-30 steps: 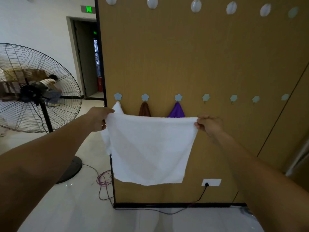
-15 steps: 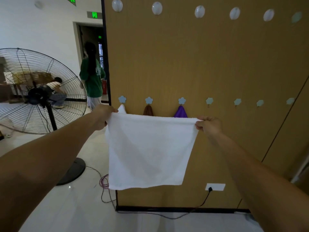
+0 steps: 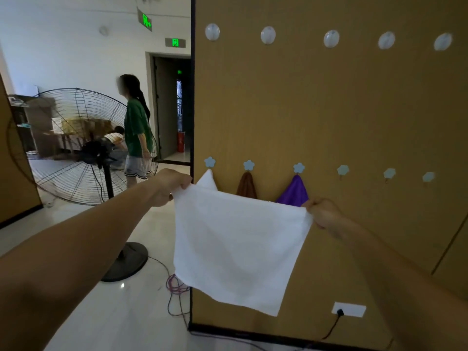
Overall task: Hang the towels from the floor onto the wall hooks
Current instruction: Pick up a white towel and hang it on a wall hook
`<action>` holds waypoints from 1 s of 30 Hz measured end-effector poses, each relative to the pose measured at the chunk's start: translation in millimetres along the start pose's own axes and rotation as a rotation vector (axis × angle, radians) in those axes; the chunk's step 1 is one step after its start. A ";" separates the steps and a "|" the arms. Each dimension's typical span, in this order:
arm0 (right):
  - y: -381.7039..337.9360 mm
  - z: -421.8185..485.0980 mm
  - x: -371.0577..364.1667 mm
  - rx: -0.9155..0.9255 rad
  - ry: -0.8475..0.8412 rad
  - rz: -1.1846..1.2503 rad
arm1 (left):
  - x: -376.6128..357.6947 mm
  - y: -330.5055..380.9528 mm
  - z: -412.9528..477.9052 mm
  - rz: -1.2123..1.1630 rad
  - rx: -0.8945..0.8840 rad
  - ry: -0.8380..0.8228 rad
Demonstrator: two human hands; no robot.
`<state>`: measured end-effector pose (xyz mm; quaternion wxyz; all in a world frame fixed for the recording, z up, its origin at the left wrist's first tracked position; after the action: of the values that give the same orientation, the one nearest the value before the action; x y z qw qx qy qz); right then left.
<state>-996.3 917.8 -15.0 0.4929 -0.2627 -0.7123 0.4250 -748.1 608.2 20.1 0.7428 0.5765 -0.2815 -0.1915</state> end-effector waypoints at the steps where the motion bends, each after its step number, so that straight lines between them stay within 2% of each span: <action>1: -1.0 -0.2 -2.2 -0.012 -0.014 -0.036 | 0.4 -0.8 0.2 0.021 -0.004 -0.023; 3: -2.5 -0.4 -5.4 -0.034 -0.026 -0.102 | 1.3 -2.0 -0.6 0.062 -0.015 -0.062; 7: -6.3 -4.4 -6.9 0.018 -0.102 -0.065 | 5.9 -5.6 -0.9 0.177 -0.021 -0.104; 11: -10.8 -16.7 -15.5 0.061 -0.383 -0.098 | 13.4 -13.4 -0.3 0.210 -0.015 -0.065; 12: -11.3 -16.1 -16.9 0.076 -0.399 -0.132 | 15.2 -14.2 -0.4 0.214 -0.020 -0.053; 16: -17.3 -7.6 -17.3 0.136 -0.255 -0.144 | 21.0 -15.8 2.3 0.248 -0.051 -0.045; 19: -22.0 -5.4 -21.2 0.170 -0.208 -0.151 | 27.7 -13.7 3.1 0.314 -0.095 -0.041; 24: -35.0 0.7 -24.6 0.190 -0.048 -0.069 | 38.4 -2.6 1.7 0.468 -0.169 0.026; 27: -42.6 1.2 -27.7 0.191 0.029 0.003 | 44.2 8.7 0.7 0.528 -0.256 0.140; 30: -52.4 -1.9 -27.7 0.210 0.127 0.135 | 42.9 21.5 -0.3 0.448 -0.352 0.228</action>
<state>-981.7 870.3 17.3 0.5320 -0.2832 -0.6123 0.5117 -715.8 588.0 49.2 0.8819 0.3802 -0.2787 -0.0028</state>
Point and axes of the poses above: each hand's wrist, its own z-axis towards the middle knuckle, its own x-axis out of the back of the hand, y = z × x, the point moved 6 cm from there along z, towards the middle knuckle, and after that the axes turned 15 degrees about -x, right-handed, at the moved point
